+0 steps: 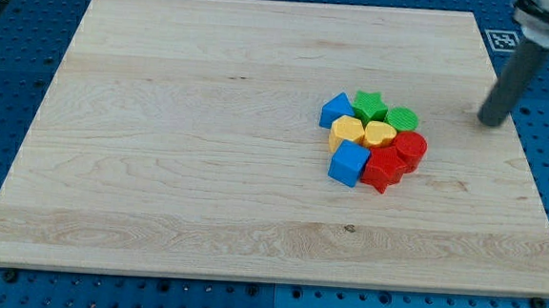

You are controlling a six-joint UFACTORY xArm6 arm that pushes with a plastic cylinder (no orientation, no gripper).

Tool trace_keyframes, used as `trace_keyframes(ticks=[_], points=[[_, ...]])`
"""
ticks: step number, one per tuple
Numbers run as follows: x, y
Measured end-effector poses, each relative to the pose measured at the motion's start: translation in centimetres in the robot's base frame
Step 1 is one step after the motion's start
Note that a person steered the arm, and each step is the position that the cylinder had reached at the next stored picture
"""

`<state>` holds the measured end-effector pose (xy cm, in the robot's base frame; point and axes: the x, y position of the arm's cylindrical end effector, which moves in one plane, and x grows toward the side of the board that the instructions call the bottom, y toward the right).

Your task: Push the blue cube into the red star

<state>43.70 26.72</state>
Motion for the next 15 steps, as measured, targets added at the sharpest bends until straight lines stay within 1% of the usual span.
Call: trace_keyframes(ticks=[1,2,3,4,5,6,7,8,9,10,11,12,13,14,15], points=[[4.3,0.0],[4.6,-1.9],[1.7,-4.1],[1.5,-6.4],[2.4,-9.7],[3.0,-11.7],[4.3,-12.6],[4.3,-14.1],[3.6,-12.2],[5.8,-11.4],[6.0,-14.2],[3.7,-16.5],[3.1,-20.4],[4.2,-24.2],[6.7,-25.5]])
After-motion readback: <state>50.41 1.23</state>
